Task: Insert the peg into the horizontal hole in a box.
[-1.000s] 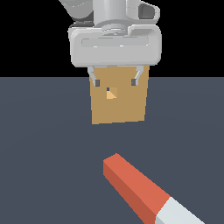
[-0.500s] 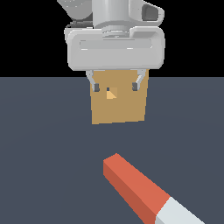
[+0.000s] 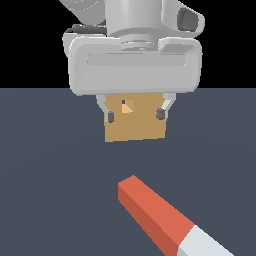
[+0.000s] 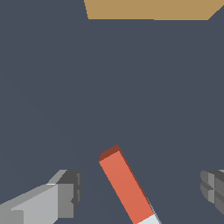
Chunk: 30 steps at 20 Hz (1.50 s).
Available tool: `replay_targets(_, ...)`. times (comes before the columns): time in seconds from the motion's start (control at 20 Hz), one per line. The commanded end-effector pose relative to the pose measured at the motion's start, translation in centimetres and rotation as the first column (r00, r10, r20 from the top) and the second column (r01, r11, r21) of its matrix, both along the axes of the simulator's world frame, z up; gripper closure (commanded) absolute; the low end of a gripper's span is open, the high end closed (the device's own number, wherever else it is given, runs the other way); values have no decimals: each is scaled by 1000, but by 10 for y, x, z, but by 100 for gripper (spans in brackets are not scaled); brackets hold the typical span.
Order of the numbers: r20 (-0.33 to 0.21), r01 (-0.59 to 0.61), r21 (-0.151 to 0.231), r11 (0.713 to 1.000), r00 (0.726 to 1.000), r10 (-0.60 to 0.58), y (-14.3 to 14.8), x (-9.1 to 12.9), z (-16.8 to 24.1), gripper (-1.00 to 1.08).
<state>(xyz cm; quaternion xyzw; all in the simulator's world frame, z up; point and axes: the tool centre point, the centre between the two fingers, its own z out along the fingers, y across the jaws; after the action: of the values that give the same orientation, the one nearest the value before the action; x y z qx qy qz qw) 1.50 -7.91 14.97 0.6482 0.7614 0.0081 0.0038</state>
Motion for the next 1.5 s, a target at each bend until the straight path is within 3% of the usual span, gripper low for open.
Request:
replay_targets(0.0, -1, -43, -1, 999, 999, 43, -15, 3, -7, -92)
replay_targets(0.4, -5, -186, -3, 982, 982, 186, -65, 19, -31, -92)
replay_targets(0.85, -11, -347, -5, 938, 938, 347, -118, 48, -58, -92)
replay_targets(1.45, -15, -464, -7, 886, 886, 463, -153, 77, -78, -92)
